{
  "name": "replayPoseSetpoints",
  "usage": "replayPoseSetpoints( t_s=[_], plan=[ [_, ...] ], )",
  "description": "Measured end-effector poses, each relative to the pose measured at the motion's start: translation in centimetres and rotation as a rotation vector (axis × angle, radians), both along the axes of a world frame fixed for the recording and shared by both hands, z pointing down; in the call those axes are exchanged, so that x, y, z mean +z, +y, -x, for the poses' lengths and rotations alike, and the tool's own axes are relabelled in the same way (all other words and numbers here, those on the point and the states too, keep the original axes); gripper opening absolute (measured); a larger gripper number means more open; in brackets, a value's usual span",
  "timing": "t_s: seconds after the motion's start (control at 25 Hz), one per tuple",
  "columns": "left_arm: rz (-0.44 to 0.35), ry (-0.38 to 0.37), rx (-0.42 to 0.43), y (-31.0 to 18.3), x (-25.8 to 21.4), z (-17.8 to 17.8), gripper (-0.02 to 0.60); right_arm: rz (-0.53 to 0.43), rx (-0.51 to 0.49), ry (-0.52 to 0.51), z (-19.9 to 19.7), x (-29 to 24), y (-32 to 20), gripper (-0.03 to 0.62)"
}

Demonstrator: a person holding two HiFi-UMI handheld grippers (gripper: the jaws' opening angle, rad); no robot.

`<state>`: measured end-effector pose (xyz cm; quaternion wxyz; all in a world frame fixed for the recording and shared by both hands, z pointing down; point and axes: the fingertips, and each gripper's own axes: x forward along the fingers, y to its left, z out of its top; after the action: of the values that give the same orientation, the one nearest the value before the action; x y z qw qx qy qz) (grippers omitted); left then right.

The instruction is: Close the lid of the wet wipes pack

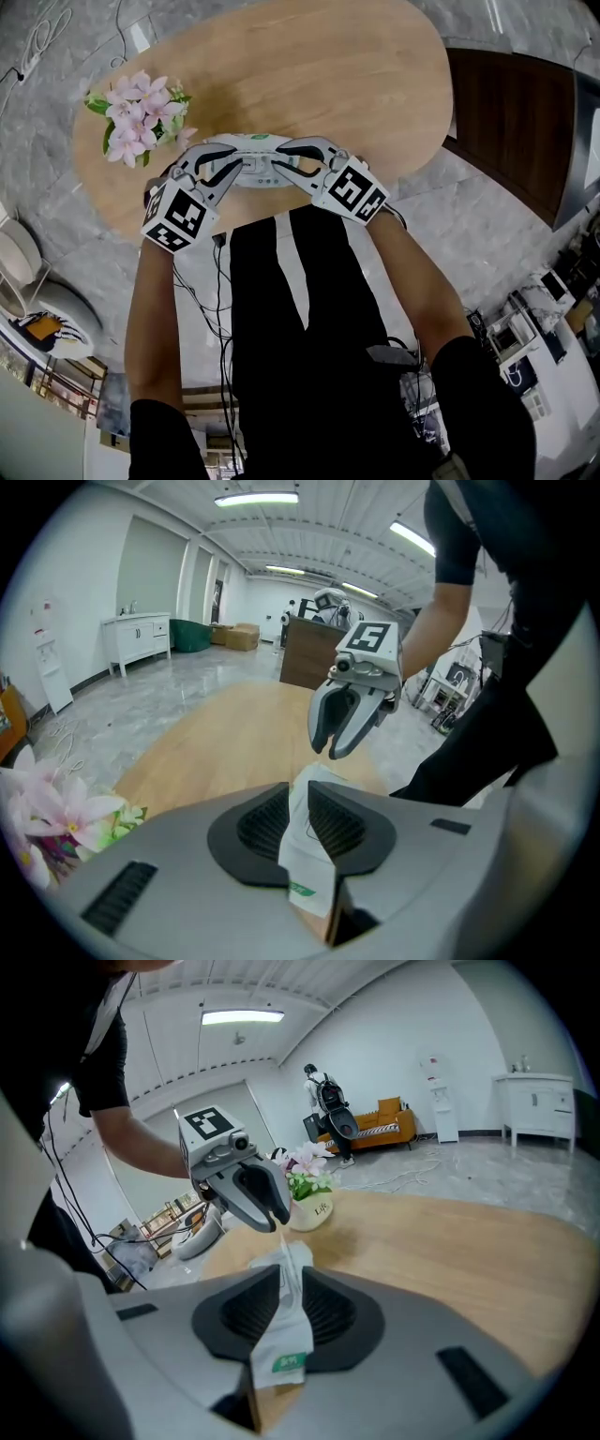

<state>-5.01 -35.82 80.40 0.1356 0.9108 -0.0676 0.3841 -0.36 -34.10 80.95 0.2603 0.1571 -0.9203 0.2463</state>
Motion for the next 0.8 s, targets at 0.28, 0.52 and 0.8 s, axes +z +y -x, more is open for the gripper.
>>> replayPoseSetpoints(
  t_s=[0.28,0.52,0.8],
  plan=[
    [-0.001,-0.012,0.022,0.05,0.21,-0.02,0.061,-0.010,-0.007,0.028,0.05,0.29,-0.13,0.074],
    [-0.001,-0.019,0.030,0.26,0.31,0.40,0.046,-0.026,-0.017,0.045,0.21,0.50,-0.06,0.044],
    [-0.020,-0.038,0.047,0.68,0.66,0.66,0.038,-0.037,-0.020,0.055,0.48,0.48,0.29,0.037]
  ],
)
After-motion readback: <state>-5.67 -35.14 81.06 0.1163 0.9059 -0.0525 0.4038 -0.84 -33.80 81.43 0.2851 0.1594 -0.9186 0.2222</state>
